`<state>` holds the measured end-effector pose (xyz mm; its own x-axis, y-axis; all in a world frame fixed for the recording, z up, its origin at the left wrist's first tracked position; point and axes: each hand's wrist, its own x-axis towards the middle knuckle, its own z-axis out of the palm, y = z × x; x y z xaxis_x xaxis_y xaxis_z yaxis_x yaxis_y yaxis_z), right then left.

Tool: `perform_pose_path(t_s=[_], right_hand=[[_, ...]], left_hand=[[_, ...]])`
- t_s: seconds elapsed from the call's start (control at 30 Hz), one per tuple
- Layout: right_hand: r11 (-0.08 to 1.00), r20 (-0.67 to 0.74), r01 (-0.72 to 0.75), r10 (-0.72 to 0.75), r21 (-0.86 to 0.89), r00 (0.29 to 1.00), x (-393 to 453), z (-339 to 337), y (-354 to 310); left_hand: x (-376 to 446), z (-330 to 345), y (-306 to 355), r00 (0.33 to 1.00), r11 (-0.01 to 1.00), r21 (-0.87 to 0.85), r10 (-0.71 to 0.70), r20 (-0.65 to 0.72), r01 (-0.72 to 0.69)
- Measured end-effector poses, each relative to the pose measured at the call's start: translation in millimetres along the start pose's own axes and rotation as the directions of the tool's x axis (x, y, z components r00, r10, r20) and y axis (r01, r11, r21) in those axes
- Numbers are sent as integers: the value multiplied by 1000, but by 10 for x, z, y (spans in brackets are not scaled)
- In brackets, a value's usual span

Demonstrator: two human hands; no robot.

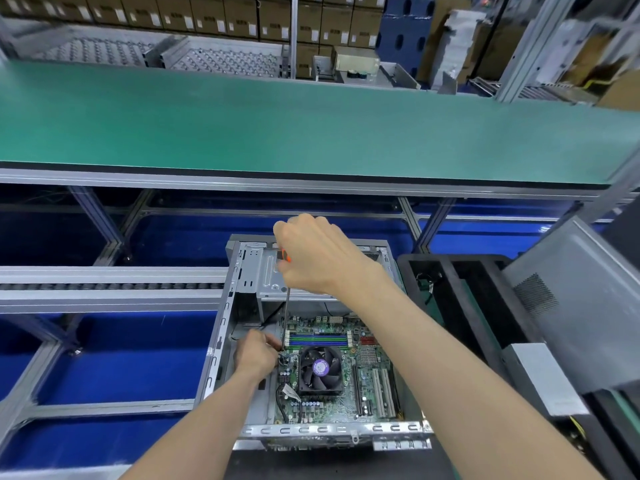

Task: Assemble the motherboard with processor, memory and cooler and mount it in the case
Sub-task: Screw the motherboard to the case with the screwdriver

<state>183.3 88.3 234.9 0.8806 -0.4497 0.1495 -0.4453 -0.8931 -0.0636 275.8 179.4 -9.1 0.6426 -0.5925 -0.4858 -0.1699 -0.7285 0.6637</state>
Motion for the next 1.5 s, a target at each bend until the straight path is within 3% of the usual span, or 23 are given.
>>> perform_pose_path(t_s=[0.1, 0.23, 0.4, 0.53, 0.77, 0.93, 1.0, 1.13, 1.33, 1.5], right_hand=[[998, -38, -23, 21, -62, 999, -32, 15, -22], [998, 25, 29, -30, 59, 999, -54, -37, -24], [1000, -29, 20, -21, -10, 999, -40, -25, -53], [999, -50, 10, -12, -33, 999, -32, 5, -78], [994, 61, 23, -29, 105, 998, -57, -59, -81], [999, -40, 9, -11, -46, 999, -49, -12, -91], [998, -47, 4, -6, -56, 999, -44, -14, -93], [990, 28, 72, -76, 124, 997, -46, -49, -98], [999, -54, 21, -22, -28, 998, -27, 14, -108], [993, 36, 55, -59, 100, 998, -19, -38, -91]], left_hand=[[-2, -1, 6, 1000, 1000, 6, -9, -9, 9], [3, 6, 8, 1000, 1000, 6, -9, -2, 9], [18, 19, 2, 1000, 1000, -20, -23, 0, 23], [25, 26, -1, 999, 995, -94, -45, -24, 42], [37, 53, -6, 993, 959, -268, -112, -44, 96], [72, 66, 17, 986, 897, -414, -166, 5, 153], [86, 73, 23, 983, 883, -438, -186, 9, 171], [117, 67, 26, 975, 850, -489, -224, 3, 197], [147, 86, 16, 967, 808, -549, -256, 1, 215], [158, 100, 20, 972, 809, -551, -236, 14, 205]])
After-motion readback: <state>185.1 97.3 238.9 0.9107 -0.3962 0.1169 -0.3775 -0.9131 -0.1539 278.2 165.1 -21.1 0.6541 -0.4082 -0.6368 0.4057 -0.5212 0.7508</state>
